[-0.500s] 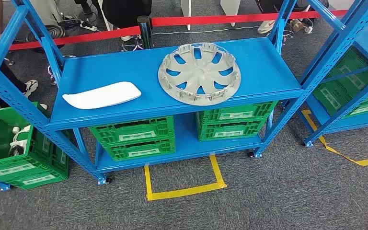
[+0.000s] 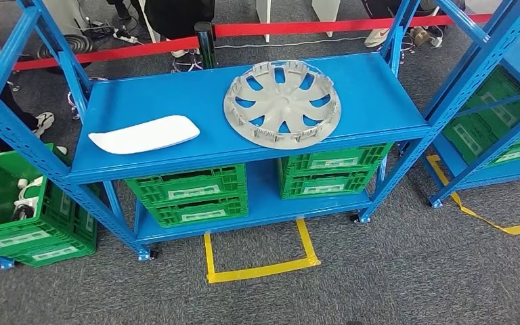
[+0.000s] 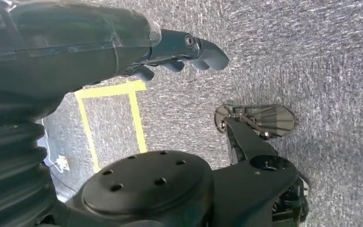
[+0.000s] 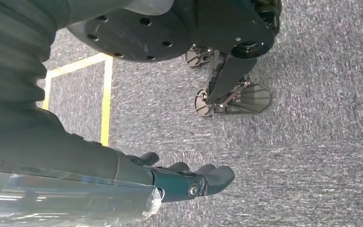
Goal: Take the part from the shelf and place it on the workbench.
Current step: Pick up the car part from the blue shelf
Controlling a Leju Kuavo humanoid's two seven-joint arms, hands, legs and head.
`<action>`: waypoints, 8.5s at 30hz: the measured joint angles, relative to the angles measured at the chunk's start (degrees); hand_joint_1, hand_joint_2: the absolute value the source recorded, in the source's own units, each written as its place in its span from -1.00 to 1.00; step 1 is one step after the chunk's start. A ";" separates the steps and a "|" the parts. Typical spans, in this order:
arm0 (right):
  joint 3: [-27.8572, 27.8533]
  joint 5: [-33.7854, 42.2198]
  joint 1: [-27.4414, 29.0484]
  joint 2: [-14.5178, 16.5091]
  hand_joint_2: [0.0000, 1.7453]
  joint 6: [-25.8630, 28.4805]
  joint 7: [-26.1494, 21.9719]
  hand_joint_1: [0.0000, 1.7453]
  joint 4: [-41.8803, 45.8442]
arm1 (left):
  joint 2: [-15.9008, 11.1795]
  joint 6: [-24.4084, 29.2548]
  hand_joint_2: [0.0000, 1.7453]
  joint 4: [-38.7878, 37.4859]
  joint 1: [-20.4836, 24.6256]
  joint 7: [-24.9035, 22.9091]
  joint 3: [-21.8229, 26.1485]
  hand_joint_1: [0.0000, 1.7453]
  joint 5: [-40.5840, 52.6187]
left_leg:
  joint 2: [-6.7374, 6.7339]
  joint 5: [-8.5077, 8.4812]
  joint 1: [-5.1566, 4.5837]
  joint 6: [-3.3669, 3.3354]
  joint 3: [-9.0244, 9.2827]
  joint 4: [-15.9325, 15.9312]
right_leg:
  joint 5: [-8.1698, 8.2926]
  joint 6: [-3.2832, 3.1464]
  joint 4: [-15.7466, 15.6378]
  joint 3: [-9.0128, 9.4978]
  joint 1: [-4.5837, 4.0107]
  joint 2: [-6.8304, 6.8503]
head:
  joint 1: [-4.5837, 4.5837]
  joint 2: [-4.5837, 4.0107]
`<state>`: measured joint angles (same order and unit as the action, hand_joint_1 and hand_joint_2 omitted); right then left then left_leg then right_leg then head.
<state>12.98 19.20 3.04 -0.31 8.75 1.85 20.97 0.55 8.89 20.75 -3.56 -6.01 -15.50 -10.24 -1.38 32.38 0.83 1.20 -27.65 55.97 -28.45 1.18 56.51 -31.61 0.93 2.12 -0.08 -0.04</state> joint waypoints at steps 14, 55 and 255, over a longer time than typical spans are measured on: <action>11.15 14.88 -3.68 -0.05 0.50 6.41 1.21 -1.00 -1.67 | 0.02 6.90 1.00 -1.02 3.61 -3.91 -14.52 -1.00 -6.98 | 0.02 0.00 0.00 0.00 0.06 0.01 | 0.00 0.01 0.00 0.00 0.00 0.00 | 0.00 0.00; 19.55 22.41 -13.58 -0.12 1.00 9.67 -24.82 -1.00 15.44 | -1.36 19.13 -1.00 -5.87 8.78 2.49 -38.94 -1.00 -23.96 | -0.37 -0.01 0.01 0.00 0.20 0.02 | 0.09 0.12 0.02 0.05 0.00 -0.15 | -0.01 0.00; 30.90 -56.84 -49.69 -20.96 1.00 -1.91 20.57 -1.00 54.43 | 2.07 7.08 -1.00 -8.27 13.76 4.81 -50.33 -1.00 -25.00 | 0.52 -5.03 -0.96 -1.99 -8.41 4.04 | -4.54 0.31 -0.64 5.61 -0.52 -4.22 | -0.30 0.00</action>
<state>43.88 -37.64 -46.65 -21.27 6.84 22.43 75.40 2.62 15.97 12.48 10.20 -1.20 -65.83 -35.24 -0.85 27.35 -0.13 -0.79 -36.06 60.01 -33.00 1.49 55.87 -26.00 0.42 -2.10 -0.37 -0.04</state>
